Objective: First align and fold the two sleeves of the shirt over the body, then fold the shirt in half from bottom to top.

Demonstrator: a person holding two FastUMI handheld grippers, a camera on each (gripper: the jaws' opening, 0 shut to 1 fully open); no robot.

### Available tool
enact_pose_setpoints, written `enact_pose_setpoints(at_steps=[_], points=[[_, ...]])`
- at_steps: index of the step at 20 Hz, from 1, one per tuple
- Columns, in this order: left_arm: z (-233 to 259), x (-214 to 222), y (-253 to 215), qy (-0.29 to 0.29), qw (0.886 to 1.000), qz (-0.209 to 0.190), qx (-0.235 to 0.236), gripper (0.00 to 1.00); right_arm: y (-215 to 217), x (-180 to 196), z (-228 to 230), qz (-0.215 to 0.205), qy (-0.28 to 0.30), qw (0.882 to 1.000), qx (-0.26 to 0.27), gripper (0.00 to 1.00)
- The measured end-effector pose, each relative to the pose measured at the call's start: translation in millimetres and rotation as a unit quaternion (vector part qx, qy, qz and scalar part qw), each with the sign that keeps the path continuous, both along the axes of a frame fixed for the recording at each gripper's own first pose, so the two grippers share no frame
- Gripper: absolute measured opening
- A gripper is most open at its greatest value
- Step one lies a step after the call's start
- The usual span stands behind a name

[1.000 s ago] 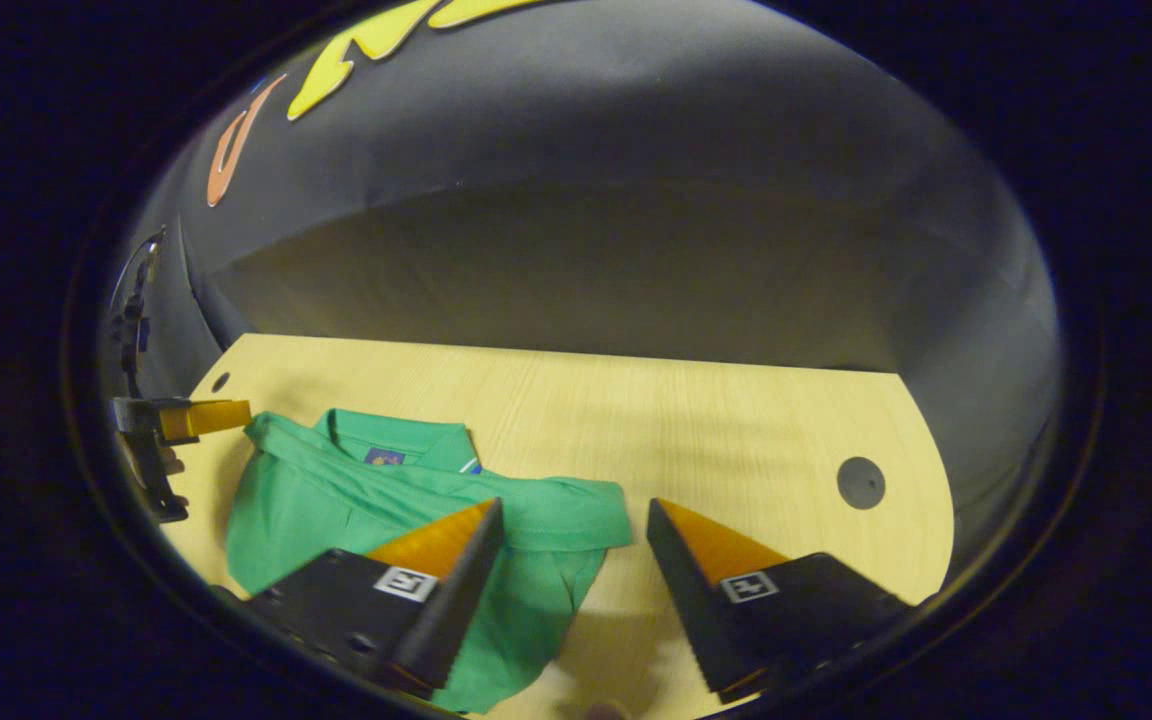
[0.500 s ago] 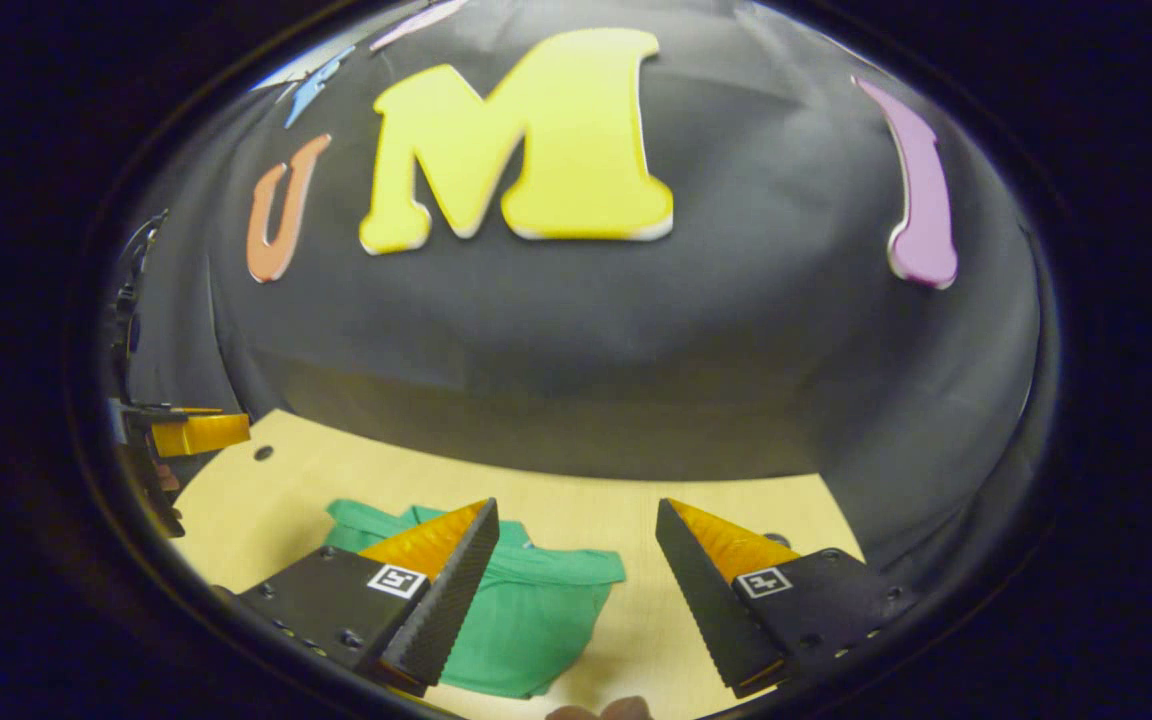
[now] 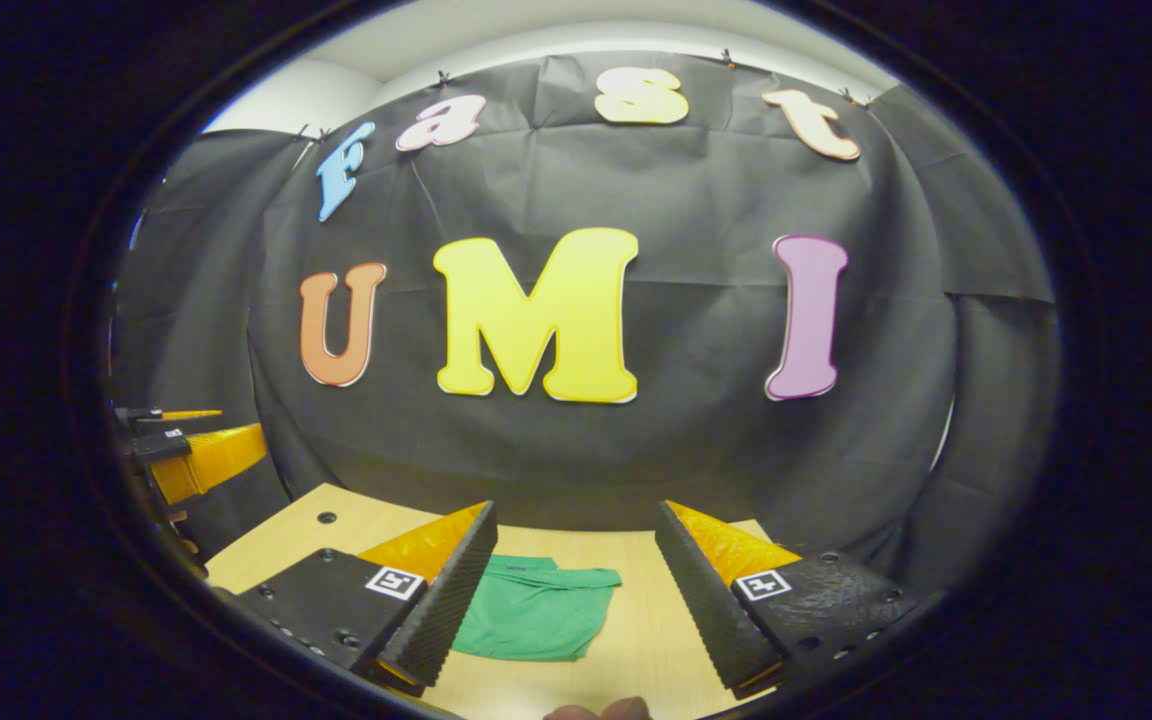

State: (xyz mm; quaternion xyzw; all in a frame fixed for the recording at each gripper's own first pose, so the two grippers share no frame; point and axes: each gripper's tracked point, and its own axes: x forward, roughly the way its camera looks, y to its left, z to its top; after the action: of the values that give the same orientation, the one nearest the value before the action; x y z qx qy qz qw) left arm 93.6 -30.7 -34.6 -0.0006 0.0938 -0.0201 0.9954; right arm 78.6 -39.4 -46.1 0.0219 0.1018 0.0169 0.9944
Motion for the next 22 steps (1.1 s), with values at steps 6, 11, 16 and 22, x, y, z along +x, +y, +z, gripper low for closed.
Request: enact_pose_setpoints(at_steps=[6,11,16,22], points=[[14,-68,-3,-0.024,0.999,0.023,-0.002,1.0,8,-78,19,-0.003,-0.038,0.999,0.004,0.96],[16,-85,-13,-0.03,0.999,0.017,0.007,1.0,17,-96,13,0.01,-0.038,0.999,-0.016,0.94],[15,-84,-19,-0.03,0.999,0.011,0.007,1.0,16,-92,14,0.01,-0.037,0.999,-0.014,0.98],[15,-78,-20,-0.031,0.999,0.017,0.008,1.0,13,-85,18,0.005,-0.046,0.999,-0.016,0.98]])
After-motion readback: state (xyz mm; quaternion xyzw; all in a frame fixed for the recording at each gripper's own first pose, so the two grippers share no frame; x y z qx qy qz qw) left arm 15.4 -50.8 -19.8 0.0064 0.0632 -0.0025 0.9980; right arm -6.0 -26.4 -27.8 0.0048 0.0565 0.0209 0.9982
